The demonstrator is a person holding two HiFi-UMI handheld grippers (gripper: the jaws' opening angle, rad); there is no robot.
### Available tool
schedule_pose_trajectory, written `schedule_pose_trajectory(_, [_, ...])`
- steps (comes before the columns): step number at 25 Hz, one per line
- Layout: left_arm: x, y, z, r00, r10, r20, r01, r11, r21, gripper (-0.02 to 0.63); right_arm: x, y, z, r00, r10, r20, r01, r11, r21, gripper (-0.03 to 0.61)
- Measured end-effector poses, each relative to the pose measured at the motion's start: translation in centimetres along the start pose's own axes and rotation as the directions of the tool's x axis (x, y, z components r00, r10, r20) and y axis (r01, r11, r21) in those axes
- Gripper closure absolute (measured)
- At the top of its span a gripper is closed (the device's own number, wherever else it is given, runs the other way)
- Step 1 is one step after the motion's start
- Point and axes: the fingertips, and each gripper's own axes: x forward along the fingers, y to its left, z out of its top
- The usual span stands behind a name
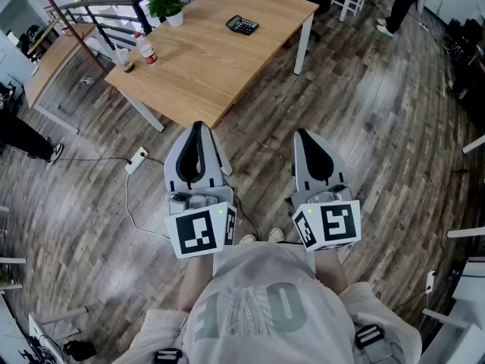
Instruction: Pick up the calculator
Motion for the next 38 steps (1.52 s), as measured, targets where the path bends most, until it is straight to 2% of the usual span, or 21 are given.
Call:
schedule_pose_trajectory(7, [0.2,0.2,0.0,1.000,0.015,-0.001,-0.015,1.000,0.009,0.604,-0.3,-0.2,0.0,1.000,0.012,-0.008,-0.012,1.000,-0.029,0.561])
schedule_pose_trajectory(14, [0.3,-0.8,-0.7,0.999,0.051,-0.008,-0.051,0.999,0.003,0.604,-2.3,-2.9,0.0,1.000,0.000,0.016,-0.001,1.000,0.018,0.560])
schedule_pose_trajectory(20, [-0.3,-3.1,-1.3,0.997,0.072,-0.022,-0.073,0.997,-0.013,0.604,-4.3,-5.7,-1.0,1.000,0.004,-0.026,-0.004,1.000,-0.009,0.560])
schedule_pose_trajectory(24, [-0.6,-4.0,-2.2,0.997,0.067,-0.049,-0.068,0.997,-0.025,0.604,-5.0,-6.6,-2.0,0.999,-0.006,-0.049,0.007,1.000,0.016,0.560])
schedule_pose_trajectory(29, [1.3,-4.0,-3.6,0.997,0.062,-0.052,-0.064,0.997,-0.031,0.604,-4.3,-7.9,-3.9,0.997,-0.012,-0.077,0.015,0.999,0.033,0.560])
schedule_pose_trajectory(32, [2.8,-4.7,-4.2,0.998,0.055,-0.023,-0.056,0.998,-0.037,0.604,-3.5,-9.5,-4.8,0.997,-0.022,-0.077,0.024,0.999,0.029,0.560])
schedule_pose_trajectory(35, [5.5,-5.0,-5.2,0.998,0.056,0.010,-0.055,0.998,-0.033,0.604,-1.3,-11.6,-5.5,0.997,-0.037,-0.071,0.038,0.999,0.011,0.560])
schedule_pose_trajectory(38, [8.4,-4.4,-7.0,0.998,0.070,-0.004,-0.070,0.996,-0.059,0.604,1.5,-12.6,-6.5,0.995,-0.011,-0.099,0.012,1.000,0.004,0.560])
